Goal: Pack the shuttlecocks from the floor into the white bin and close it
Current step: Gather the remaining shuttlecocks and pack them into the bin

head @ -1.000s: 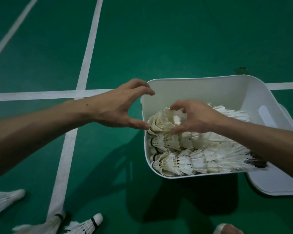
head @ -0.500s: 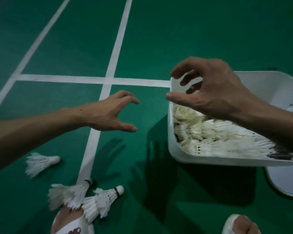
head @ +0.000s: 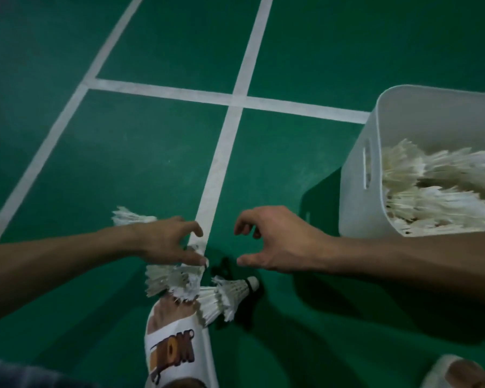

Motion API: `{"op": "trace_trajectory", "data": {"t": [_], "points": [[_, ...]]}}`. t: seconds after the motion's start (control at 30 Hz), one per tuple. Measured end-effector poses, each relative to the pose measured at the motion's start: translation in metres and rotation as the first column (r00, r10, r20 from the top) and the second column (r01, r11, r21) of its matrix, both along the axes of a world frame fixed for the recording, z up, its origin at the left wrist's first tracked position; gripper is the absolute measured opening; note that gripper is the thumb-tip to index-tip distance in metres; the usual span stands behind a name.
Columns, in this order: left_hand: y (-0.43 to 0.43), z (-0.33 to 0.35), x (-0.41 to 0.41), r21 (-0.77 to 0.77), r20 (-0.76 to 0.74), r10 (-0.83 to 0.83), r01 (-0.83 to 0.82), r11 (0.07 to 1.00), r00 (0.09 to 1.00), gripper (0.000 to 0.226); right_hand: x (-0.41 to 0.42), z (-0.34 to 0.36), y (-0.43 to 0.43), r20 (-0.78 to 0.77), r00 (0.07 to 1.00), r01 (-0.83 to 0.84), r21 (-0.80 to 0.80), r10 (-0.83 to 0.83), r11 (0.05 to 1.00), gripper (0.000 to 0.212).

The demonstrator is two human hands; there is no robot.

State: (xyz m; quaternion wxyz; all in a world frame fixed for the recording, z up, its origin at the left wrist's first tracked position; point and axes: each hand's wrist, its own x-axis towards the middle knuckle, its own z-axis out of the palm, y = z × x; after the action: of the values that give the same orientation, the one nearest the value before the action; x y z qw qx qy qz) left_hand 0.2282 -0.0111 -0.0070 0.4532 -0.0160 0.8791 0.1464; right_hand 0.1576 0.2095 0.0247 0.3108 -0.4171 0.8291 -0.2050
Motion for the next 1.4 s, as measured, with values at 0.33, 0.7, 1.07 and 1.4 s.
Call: {"op": "trace_trajectory", "data": {"t": [0.33, 0.7, 1.07, 1.4], "points": [[0.003, -0.014, 0.039, 0.152, 0.08, 0.091, -0.102, 0.983, 0.993, 0.062, 0.038, -0.039, -0.011, 0.147, 0.98, -0.149, 0.113, 0.132, 0.982, 0.058], [0.01, -0.016, 0.055, 0.356, -0.171, 0.128, -0.06, 0.933, 0.977, 0.027, 0.054, -0.061, -0.008, 0.24, 0.953, -0.208, 0.08, 0.184, 0.975, 0.062], [0.022, -0.015, 0.046, 0.288, -0.292, 0.182, -0.095, 0.953, 0.939, 0.04, 0.039, -0.065, -0.002, 0.319, 0.945, 0.048, 0.07, -0.068, 0.996, 0.068], [0.046, -0.025, 0.025, 0.149, -0.486, 0.128, -0.062, 0.987, 0.865, 0.087, 0.009, -0.061, 0.0, 0.344, 0.858, 0.391, 0.042, -0.381, 0.919, 0.059]]}}
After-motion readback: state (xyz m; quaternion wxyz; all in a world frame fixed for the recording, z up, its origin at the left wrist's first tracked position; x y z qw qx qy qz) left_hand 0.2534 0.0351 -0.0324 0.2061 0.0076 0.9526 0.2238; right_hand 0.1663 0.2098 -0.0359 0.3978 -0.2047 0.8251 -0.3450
